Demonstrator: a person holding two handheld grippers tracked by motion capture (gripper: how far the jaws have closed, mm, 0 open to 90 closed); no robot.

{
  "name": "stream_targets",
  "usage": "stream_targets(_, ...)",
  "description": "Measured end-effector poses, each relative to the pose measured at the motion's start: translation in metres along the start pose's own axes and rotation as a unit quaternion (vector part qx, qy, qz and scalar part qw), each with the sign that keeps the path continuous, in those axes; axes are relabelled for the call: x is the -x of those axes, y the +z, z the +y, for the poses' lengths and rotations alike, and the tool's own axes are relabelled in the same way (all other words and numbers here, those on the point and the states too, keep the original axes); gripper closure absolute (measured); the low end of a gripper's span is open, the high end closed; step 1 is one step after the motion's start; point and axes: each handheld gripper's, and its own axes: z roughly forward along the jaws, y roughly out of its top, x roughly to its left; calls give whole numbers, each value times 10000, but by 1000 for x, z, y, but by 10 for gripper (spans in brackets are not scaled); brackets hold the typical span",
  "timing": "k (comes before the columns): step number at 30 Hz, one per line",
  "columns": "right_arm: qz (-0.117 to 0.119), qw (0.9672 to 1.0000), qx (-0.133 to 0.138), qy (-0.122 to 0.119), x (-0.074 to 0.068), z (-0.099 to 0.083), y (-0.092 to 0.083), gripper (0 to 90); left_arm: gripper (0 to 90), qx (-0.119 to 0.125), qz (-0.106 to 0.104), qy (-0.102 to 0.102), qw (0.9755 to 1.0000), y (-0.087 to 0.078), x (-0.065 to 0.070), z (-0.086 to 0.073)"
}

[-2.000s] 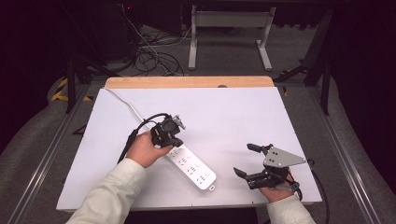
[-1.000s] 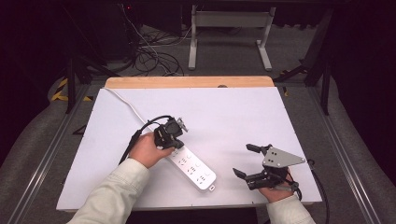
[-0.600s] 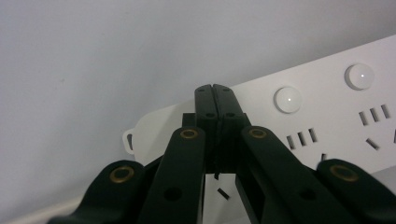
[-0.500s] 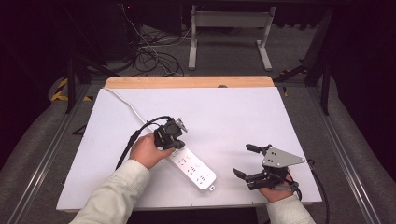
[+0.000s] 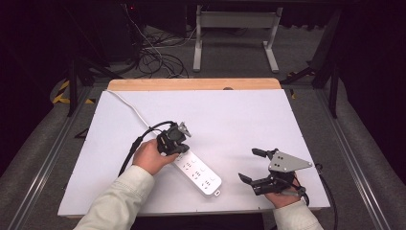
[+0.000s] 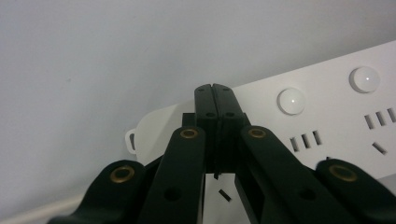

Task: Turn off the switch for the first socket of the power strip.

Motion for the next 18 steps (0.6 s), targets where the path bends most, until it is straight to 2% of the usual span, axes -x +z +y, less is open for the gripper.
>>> stream_targets(4, 1, 10000, -13, 2, 0, 0, 0, 97, 900, 81, 56, -14, 10000, 1, 2, -2)
stream_targets(7, 4, 10000, -15, -5, 0, 0, 0, 97, 900, 95, 27, -117, 9999, 0, 1, -3)
stream_targets(18, 20, 10000, -34, -6, 0, 0, 1, 97, 900, 330, 122, -151, 9993, 2, 4, -10)
